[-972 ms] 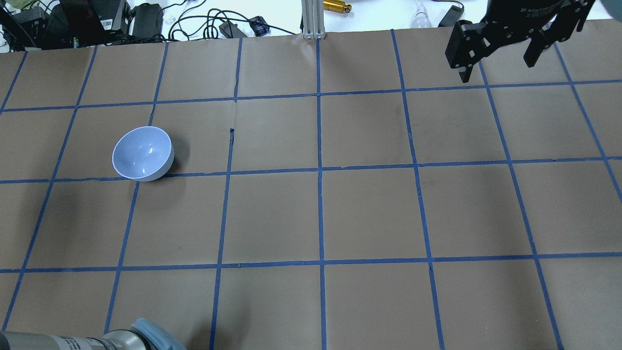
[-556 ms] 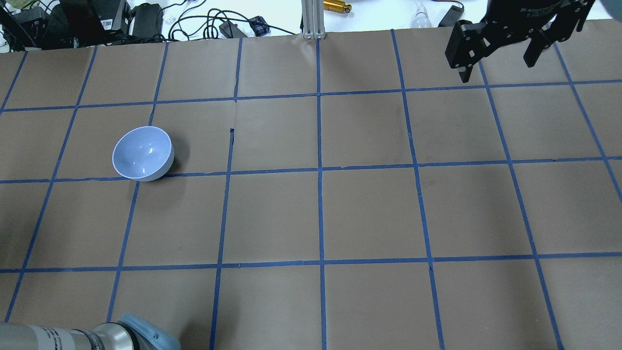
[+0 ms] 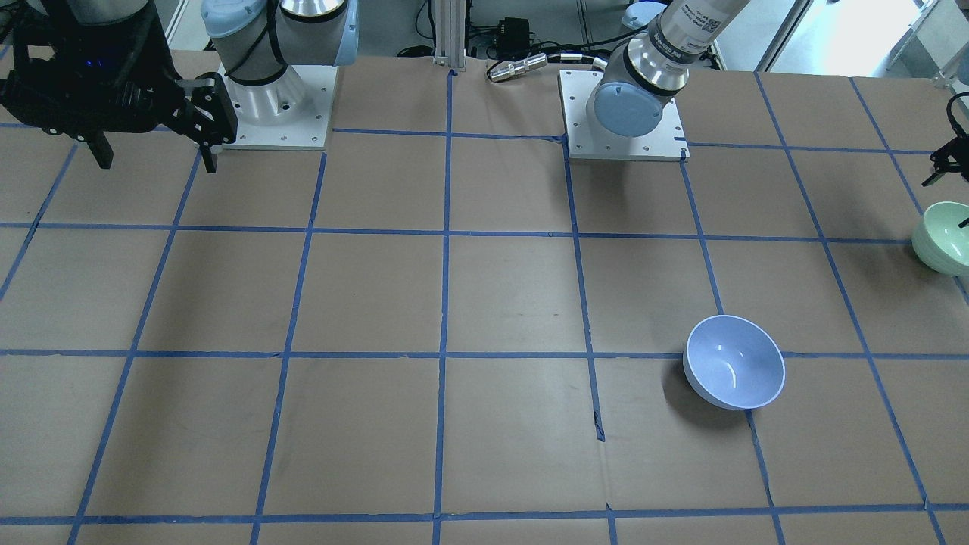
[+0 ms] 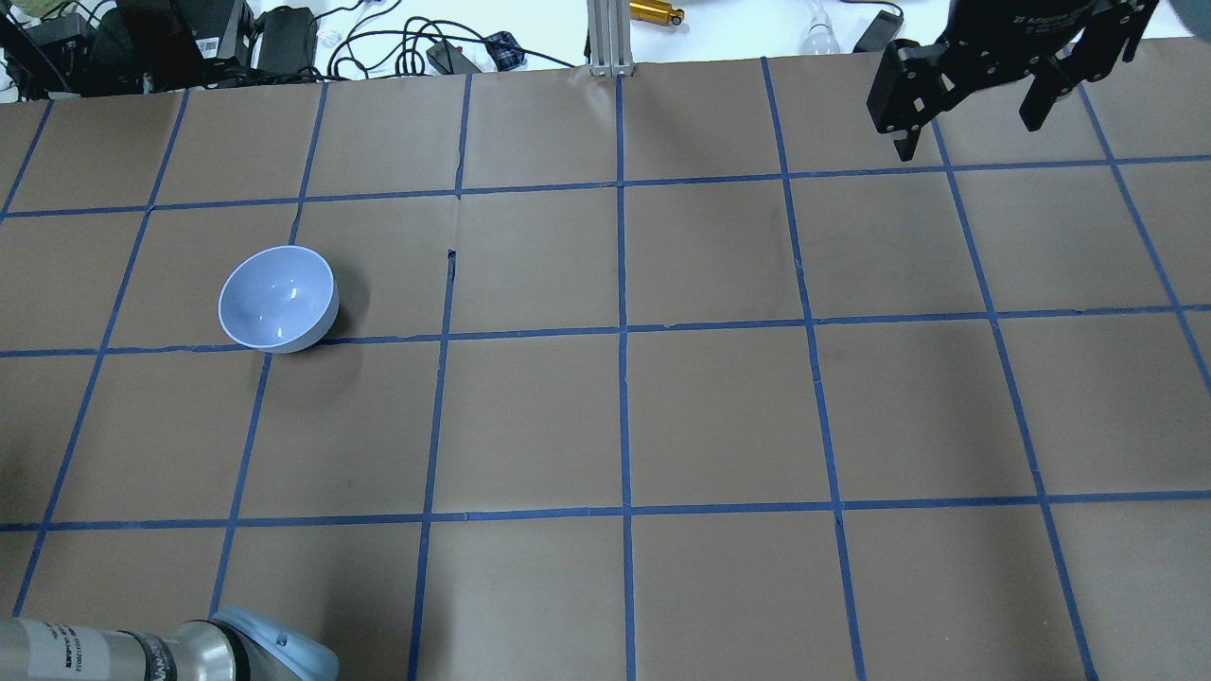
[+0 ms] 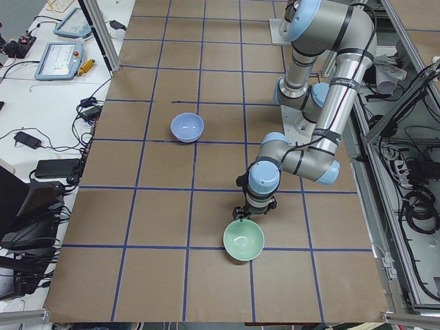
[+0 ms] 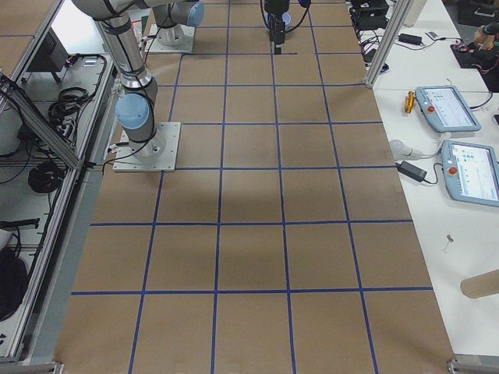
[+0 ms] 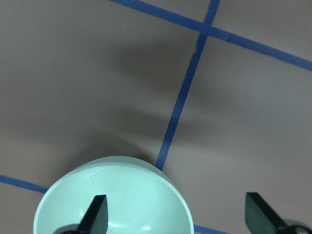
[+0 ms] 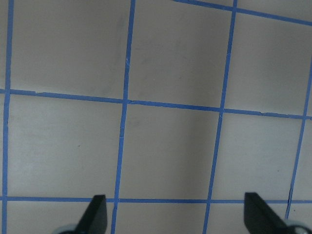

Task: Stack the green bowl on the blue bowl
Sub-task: 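Lower the left gripper onto the mint green bowl rim and grasp it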

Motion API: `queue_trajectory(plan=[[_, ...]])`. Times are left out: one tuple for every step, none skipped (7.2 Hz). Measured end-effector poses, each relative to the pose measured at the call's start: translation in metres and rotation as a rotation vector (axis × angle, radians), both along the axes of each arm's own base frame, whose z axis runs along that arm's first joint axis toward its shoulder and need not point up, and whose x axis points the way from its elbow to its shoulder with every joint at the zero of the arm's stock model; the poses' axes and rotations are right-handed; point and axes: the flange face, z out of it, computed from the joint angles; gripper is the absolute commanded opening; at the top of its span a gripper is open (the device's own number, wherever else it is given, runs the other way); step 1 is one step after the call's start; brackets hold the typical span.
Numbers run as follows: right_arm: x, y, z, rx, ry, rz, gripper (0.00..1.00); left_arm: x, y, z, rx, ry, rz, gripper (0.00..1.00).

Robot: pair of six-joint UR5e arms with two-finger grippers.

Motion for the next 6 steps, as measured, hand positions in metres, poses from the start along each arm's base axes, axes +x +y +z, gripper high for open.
queue_trajectory(plan=[[0.0, 0.0, 0.0, 0.0, 0.0, 0.0, 1.0, 0.009, 0.002, -0.009, -0.005, 0.0, -0.013, 1.0], [0.0, 0.0, 0.0, 0.0, 0.0, -0.001, 1.0, 0.018, 0.006, -0.018, -0.002, 0.005, -0.019, 1.0], [0.0, 0.0, 0.0, 0.0, 0.0, 0.0, 1.0, 0.027, 0.011, -0.027, 0.002, 0.015, -0.02, 1.0], [0.0, 0.0, 0.0, 0.0, 0.0, 0.0, 1.0, 0.034, 0.013, -0.036, 0.004, 0.016, -0.018, 1.0], [0.0, 0.0, 0.0, 0.0, 0.0, 0.0, 1.0, 0.04, 0.014, -0.044, 0.003, 0.002, -0.016, 1.0], [0.0, 0.0, 0.0, 0.0, 0.0, 0.0, 1.0, 0.044, 0.014, -0.05, 0.002, -0.005, -0.016, 1.0]])
